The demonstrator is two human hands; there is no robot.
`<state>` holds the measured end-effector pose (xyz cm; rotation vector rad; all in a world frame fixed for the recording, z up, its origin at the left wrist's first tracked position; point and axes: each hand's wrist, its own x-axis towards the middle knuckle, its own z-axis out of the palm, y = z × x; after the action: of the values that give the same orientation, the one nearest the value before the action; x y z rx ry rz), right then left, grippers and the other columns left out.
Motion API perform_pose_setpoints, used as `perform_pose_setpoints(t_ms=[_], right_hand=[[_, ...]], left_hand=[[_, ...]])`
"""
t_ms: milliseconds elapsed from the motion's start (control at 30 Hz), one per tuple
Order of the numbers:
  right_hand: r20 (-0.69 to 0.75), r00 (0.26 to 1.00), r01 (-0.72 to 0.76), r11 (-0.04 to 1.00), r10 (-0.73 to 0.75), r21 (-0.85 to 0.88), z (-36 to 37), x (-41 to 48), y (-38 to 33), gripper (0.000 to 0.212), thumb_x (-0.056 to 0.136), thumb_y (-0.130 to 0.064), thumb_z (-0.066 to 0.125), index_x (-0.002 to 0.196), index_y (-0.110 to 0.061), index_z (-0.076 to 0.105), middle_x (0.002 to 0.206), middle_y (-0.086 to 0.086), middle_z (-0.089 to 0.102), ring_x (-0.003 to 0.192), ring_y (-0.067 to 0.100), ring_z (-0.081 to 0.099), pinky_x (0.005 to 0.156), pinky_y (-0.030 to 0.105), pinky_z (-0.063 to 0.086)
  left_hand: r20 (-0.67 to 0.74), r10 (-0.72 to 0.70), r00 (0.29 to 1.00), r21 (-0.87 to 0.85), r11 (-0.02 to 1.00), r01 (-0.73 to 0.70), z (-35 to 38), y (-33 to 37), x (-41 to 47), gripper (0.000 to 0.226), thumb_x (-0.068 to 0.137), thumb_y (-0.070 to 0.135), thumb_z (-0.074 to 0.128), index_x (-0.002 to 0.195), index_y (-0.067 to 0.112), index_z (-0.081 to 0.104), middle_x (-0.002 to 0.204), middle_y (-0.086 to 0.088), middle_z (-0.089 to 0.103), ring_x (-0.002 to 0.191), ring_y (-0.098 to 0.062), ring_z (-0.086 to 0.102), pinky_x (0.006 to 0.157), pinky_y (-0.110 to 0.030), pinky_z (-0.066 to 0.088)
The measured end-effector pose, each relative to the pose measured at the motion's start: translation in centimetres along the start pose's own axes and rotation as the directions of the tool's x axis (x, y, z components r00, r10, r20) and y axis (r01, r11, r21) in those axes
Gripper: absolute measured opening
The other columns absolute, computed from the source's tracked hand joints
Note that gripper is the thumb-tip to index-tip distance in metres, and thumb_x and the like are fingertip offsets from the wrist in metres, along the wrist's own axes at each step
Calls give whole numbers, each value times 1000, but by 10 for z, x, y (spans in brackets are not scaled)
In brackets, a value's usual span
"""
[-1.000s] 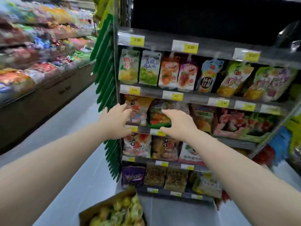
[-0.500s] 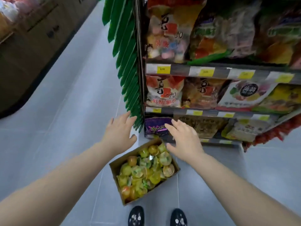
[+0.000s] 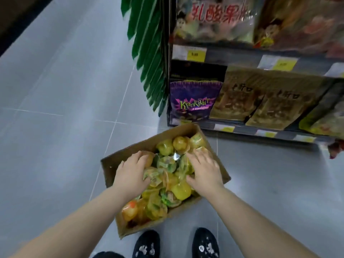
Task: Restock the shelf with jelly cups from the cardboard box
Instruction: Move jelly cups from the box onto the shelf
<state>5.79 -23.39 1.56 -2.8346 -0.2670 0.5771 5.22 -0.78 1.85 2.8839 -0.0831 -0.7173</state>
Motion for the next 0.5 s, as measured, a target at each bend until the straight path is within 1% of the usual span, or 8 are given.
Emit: perform_pose_setpoints(t_ms=[67, 133, 200, 300, 400, 467, 500], right_hand=[[19, 1000, -1, 1000, 1, 23, 41, 20, 7, 76, 90, -39, 55, 151, -35, 11, 161, -4, 6, 147, 21, 7, 117, 41, 11], [56, 998, 17, 1000, -19, 21, 71, 36, 10, 79, 90, -37, 56, 152, -37, 6, 161, -4, 2, 147, 22, 5, 118, 43, 10], [79, 996, 48, 999, -49, 6, 94, 48, 14, 81, 91, -35, 57, 152, -37, 4, 161, -3, 0, 147, 23, 4, 118, 44, 9], [129, 985, 118, 993, -115, -19, 114, 62, 21, 81, 90, -36, 58, 152, -37, 5, 161, -3, 0, 147, 22, 6, 118, 43, 8], [172, 977, 142, 988, -128, -69, 118, 64, 27, 74, 90, -41, 57, 151, -31, 17, 159, 1, 14, 145, 23, 16, 117, 43, 14], [173, 978, 131, 988, -116, -80, 119, 58, 27, 67, 90, -44, 54, 148, -26, 26, 152, 4, 27, 139, 24, 25, 113, 40, 20], [170, 979, 126, 988, -110, -86, 121, 54, 26, 65, 89, -45, 53, 146, -25, 29, 147, 5, 32, 135, 25, 29, 111, 39, 23]], left_hand=[[46, -74, 996, -12, 997, 75, 42, -7, 18, 80, 87, 48, 57, 151, 20, 19, 158, -5, 19, 143, -24, 26, 112, -41, 31], [78, -121, 990, -10, 992, 122, 74, -12, 37, 86, 84, 55, 58, 151, 20, 17, 155, -5, 24, 138, -25, 33, 105, -38, 39], [89, -132, 987, 14, 991, 132, 99, -15, 54, 90, 80, 59, 60, 150, 21, 18, 149, -5, 30, 133, -25, 38, 102, -38, 43], [124, -112, 986, 67, 992, 105, 122, -15, 74, 91, 78, 61, 60, 149, 22, 21, 145, -4, 33, 131, -25, 39, 101, -38, 43], [175, -124, 977, 114, 988, 105, 134, -17, 86, 91, 77, 63, 60, 149, 22, 22, 143, -4, 37, 130, -26, 40, 100, -37, 44], [207, -160, 965, 141, 981, 132, 139, -18, 88, 97, 74, 66, 63, 150, 21, 20, 143, -5, 38, 130, -26, 40, 100, -37, 43], [216, -177, 960, 161, 976, 144, 143, -16, 89, 103, 73, 68, 64, 151, 21, 16, 144, -5, 36, 131, -27, 38, 102, -37, 42]])
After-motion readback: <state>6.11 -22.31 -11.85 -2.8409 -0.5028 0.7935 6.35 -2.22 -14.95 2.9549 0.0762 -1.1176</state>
